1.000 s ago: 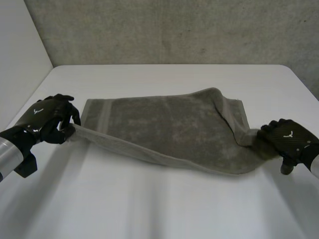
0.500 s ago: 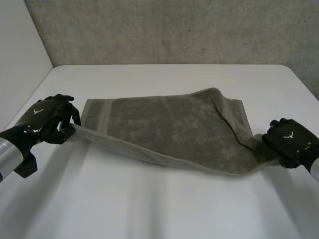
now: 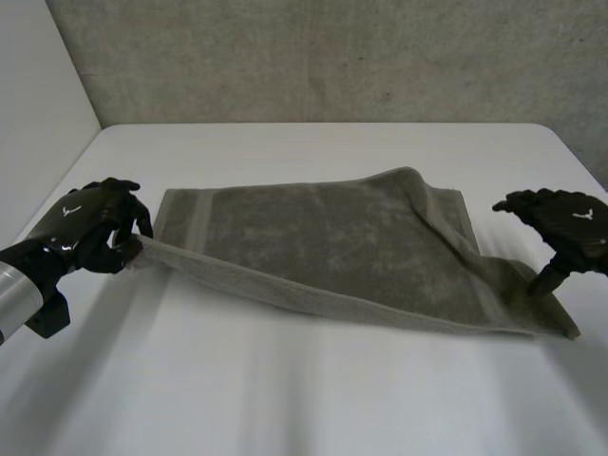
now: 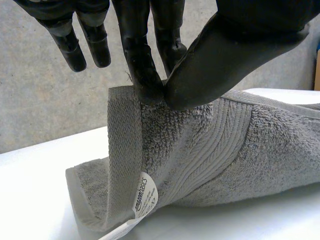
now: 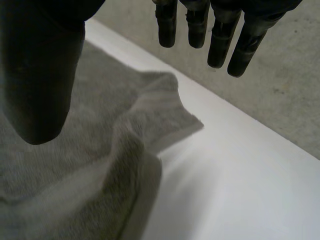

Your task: Fold the towel.

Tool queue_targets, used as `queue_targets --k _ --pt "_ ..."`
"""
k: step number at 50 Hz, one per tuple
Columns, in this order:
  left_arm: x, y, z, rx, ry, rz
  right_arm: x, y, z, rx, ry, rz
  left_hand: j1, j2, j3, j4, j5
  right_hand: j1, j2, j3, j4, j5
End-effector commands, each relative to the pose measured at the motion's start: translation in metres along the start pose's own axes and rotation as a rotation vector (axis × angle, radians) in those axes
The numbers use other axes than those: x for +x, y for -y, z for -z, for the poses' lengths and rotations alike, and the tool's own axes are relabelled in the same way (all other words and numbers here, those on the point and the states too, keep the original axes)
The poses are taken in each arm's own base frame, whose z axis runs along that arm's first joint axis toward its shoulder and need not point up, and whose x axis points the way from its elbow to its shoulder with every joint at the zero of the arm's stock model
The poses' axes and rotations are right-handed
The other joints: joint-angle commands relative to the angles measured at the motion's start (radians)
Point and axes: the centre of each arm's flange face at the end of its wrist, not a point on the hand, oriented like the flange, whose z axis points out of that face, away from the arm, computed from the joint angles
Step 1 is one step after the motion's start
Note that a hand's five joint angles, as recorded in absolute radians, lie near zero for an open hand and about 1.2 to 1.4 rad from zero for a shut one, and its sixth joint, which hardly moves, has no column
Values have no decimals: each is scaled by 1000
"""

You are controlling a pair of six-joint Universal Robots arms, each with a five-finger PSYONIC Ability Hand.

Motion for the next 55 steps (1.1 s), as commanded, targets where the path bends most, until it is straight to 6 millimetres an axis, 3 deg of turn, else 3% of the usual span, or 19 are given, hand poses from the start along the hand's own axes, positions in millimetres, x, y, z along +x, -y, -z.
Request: queue_targets --k 1,9,20,33,48,53,55 --pt "0 1 0 2 0 -1 -6 -1 7 -7 26 135 134 48 -48 -54 45 -61 -70 -46 -76 -61" --pt "1 0 0 -2 -2 3 -19 -17 17 -93 74 263 134 48 -48 -54 45 -30 -39 -46 -76 -30" --pt "1 0 0 -2 -2 3 -29 -33 29 -153 121 270 134 48 -48 -54 45 64 55 -46 -76 64" --pt "-1 0 -2 -3 1 20 -37 -57 21 -174 165 251 134 48 -48 -54 45 225 216 -46 -76 225" --pt "-5 2 -3 4 12 38 -44 -55 8 -132 192 293 134 48 -48 -54 45 460 452 -46 -76 460" --pt "-9 2 -3 5 21 41 -41 -53 6 -126 183 269 134 48 -48 -54 45 640 631 -46 -76 639" --pt "-9 2 -3 3 24 43 -39 -52 4 -119 174 257 134 48 -48 -54 45 829 821 -46 -76 829"
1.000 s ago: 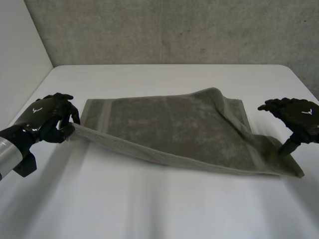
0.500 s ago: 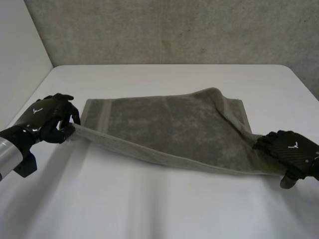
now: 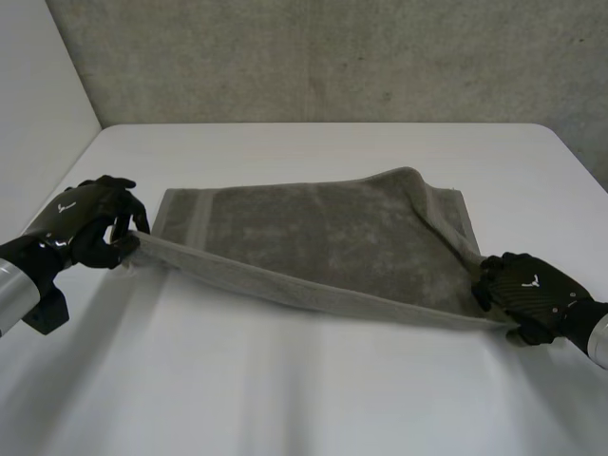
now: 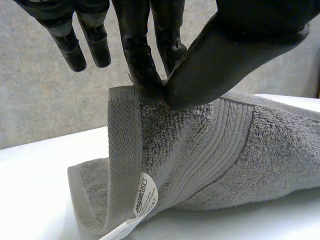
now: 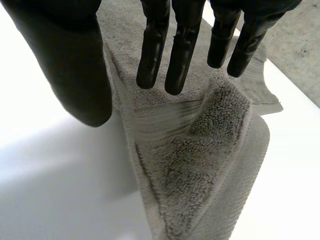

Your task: Fold the towel.

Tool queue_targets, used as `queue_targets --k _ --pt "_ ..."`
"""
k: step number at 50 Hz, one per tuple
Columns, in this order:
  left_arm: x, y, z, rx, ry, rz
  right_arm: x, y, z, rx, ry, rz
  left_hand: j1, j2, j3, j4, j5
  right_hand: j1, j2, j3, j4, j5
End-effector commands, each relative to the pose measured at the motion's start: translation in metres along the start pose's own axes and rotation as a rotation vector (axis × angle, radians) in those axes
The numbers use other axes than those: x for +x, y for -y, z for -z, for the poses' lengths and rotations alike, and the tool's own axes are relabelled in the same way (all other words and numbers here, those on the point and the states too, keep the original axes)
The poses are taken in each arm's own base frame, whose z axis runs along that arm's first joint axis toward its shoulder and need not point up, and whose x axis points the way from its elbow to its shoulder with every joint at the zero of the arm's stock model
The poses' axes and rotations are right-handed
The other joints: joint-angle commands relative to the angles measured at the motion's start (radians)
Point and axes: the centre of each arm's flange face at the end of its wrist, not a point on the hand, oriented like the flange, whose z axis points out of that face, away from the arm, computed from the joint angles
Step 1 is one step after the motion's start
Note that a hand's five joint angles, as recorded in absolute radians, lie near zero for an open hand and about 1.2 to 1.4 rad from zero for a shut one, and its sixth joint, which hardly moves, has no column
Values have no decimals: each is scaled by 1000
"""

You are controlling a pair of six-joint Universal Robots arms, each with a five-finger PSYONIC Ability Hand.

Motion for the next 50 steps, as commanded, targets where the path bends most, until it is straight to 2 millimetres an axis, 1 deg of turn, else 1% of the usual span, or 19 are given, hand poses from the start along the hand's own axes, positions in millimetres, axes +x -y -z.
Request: queue_targets --k 1,3,4,5,14,22,24,25,27,28,30,31,33,34,35,36,38,41,50 --pt "-3 0 0 0 10 2 6 2 -2 11 -17 -29 134 48 -48 -54 45 245 242 -46 -76 251" --pt "-4 1 0 3 11 0 9 3 -3 16 -24 -36 134 48 -48 -54 45 470 467 -46 -76 476" --pt "-4 0 0 0 11 2 9 3 -3 16 -24 -36 134 48 -48 -54 45 471 468 -46 -76 477" --pt "-4 0 0 0 13 2 10 3 -4 16 -24 -37 134 48 -48 -54 45 575 572 -46 -76 580" --pt "-5 2 1 4 19 3 19 6 -4 13 -50 -24 134 48 -48 -54 45 576 573 -46 -76 581" --pt "-2 5 5 -2 19 8 29 26 12 36 -85 -14 134 48 -48 -54 45 576 573 -46 -76 581" --pt "1 12 9 11 18 -3 41 36 21 51 -116 -31 134 48 -48 -54 45 576 573 -46 -76 581" --pt "1 12 9 11 18 -3 41 36 21 51 -116 -31 134 48 -48 -54 45 576 573 -46 -76 581" --pt "5 21 13 32 16 -17 53 56 36 87 -161 -23 134 48 -48 -54 45 576 573 -46 -76 581" --pt "5 21 13 32 16 -17 53 56 36 87 -161 -23 134 48 -48 -54 45 576 573 -46 -76 581" --pt "9 36 20 69 19 -34 62 76 54 141 -191 8 134 48 -48 -54 45 576 573 -46 -76 581" --pt "9 36 20 69 19 -35 62 76 54 141 -192 8 134 48 -48 -54 45 576 573 -46 -76 581" --pt "14 53 27 118 14 -42 67 93 70 187 -205 37 134 48 -48 -54 45 576 573 -46 -76 581" --pt "14 53 27 118 14 -42 67 93 70 187 -205 37 134 48 -48 -54 45 576 573 -46 -76 581" --pt "15 60 30 141 12 -39 66 101 75 205 -198 42 134 48 -48 -54 45 576 573 -46 -76 581" --pt "15 60 30 141 12 -39 65 106 80 217 -190 42 134 48 -48 -54 45 576 573 -46 -76 581" --pt "15 74 37 190 16 -27 64 110 83 223 -182 39 134 48 -48 -54 45 576 573 -46 -76 581" --pt "17 84 42 228 6 -16 62 115 87 224 -169 38 134 48 -48 -54 45 576 573 -46 -76 581" --pt "16 101 50 277 -15 -9 62 124 93 225 -169 43 134 48 -48 -54 45 576 573 -46 -76 581"
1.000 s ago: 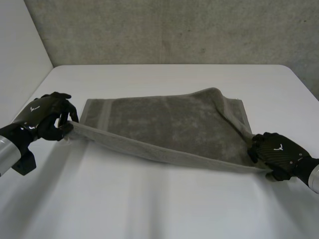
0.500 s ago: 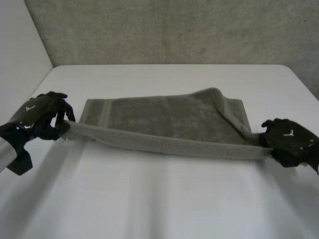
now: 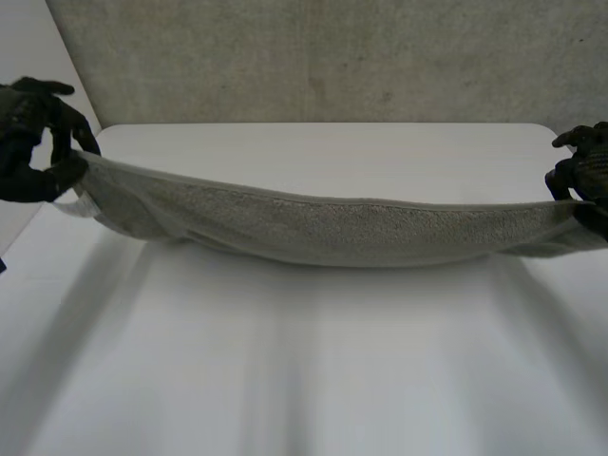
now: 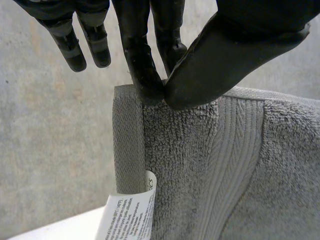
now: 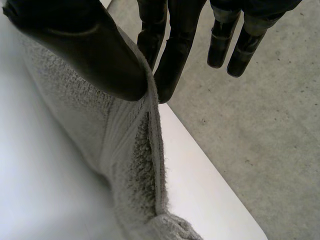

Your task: Fold the towel.

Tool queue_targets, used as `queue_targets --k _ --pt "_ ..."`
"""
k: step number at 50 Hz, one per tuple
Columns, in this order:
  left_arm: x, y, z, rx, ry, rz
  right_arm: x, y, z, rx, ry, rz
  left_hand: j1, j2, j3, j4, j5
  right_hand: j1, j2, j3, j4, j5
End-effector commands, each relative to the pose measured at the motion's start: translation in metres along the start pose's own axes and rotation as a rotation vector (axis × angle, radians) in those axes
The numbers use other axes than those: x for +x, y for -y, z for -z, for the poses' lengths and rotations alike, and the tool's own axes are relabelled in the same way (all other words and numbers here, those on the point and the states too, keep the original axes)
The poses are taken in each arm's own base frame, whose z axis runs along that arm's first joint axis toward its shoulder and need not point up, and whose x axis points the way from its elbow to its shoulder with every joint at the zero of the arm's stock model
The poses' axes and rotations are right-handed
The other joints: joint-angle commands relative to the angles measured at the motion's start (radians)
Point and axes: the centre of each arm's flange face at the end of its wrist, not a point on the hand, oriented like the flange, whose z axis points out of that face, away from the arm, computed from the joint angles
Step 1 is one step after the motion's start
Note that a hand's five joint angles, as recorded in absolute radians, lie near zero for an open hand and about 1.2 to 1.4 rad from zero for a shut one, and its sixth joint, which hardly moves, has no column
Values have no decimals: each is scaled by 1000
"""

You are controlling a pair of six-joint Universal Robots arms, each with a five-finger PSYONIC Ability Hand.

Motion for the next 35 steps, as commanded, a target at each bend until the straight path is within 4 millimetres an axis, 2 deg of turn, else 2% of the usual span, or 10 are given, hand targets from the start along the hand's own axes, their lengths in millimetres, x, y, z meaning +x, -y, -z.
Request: queue_targets --k 1,5,11,15,19,21,23,28,32,35 --pt "-1 15 2 37 -15 -1 2 13 4 8 -3 14 134 48 -48 -54 45 91 91 -46 -76 67" --pt "0 20 2 50 -22 -13 6 24 5 29 -6 44 134 48 -48 -54 45 91 91 -46 -76 67" --pt "-6 16 -4 38 -28 -7 8 14 -3 16 15 26 134 48 -48 -54 45 91 91 -46 -76 67" --pt "-26 -11 -23 -43 -22 67 -4 -1 -28 1 105 17 134 48 -48 -54 45 91 91 -46 -76 67" --pt "-29 -28 -38 -93 -45 108 -17 -13 -45 -52 148 35 134 48 -48 -54 45 91 91 -46 -76 67" --pt "-32 -49 -54 -158 -74 143 -32 -26 -61 -115 190 72 134 48 -48 -54 45 91 91 -46 -76 67" --pt "-37 -58 -61 -182 -69 148 -37 -33 -68 -140 204 83 134 48 -48 -54 45 91 91 -46 -76 67" --pt "-53 -81 -79 -227 -4 118 -41 -51 -89 -147 213 92 134 48 -48 -54 45 91 91 -46 -76 67" --pt "-53 -99 -94 -264 17 80 -42 -59 -104 -119 195 89 134 48 -48 -54 45 91 91 -46 -76 67" --pt "-54 -120 -114 -299 60 9 -38 -67 -129 -84 114 94 134 48 -48 -54 45 91 91 -46 -76 67"
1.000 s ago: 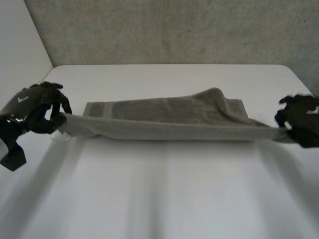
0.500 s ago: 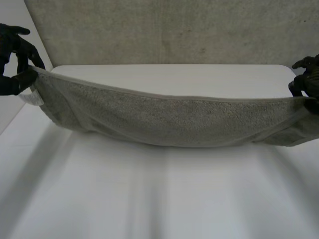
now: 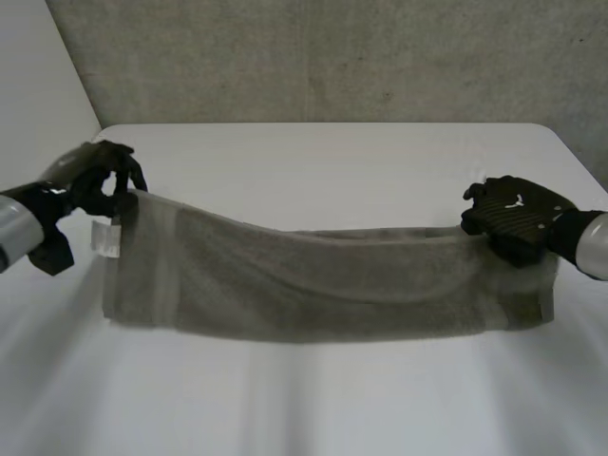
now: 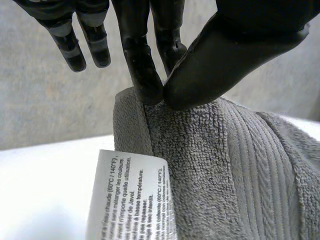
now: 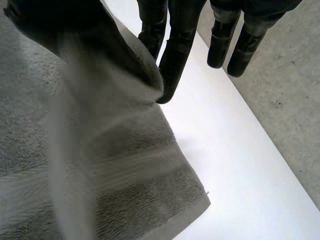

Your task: Fold the towel.

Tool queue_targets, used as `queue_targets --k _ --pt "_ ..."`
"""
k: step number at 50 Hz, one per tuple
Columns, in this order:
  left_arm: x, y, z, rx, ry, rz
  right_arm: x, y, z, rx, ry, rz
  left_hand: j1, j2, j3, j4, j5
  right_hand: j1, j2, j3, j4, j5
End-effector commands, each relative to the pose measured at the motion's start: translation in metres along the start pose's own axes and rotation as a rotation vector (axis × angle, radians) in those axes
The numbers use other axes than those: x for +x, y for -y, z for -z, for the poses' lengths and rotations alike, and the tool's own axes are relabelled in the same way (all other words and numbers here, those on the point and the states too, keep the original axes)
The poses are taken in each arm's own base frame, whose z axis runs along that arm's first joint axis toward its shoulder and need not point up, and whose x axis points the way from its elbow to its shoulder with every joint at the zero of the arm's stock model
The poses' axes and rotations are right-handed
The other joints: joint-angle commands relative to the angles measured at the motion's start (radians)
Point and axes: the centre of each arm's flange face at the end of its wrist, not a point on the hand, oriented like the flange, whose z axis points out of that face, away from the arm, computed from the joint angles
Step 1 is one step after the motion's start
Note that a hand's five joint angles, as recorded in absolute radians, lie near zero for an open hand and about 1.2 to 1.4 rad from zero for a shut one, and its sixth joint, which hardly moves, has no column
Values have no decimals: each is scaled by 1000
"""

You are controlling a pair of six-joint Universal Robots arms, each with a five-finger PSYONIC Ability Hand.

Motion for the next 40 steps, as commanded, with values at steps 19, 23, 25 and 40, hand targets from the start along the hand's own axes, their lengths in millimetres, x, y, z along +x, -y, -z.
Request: queue_targets --k 19,23,25,40 --pt "0 -41 -47 -123 151 -120 9 -34 -97 90 -138 51 134 48 -48 -54 45 89 86 -46 -76 67" --pt "0 -45 -47 -137 156 -177 6 -41 -102 87 -134 50 134 48 -48 -54 45 89 86 -46 -76 67" --pt "-1 -46 -48 -140 166 -194 6 -43 -103 88 -136 52 134 48 -48 -54 45 89 86 -46 -76 67" --pt "11 -51 -49 -154 179 -234 20 -24 -93 124 -222 92 -993 -1079 -48 -54 -1082 -1132 -1135 -46 -76 -1154"
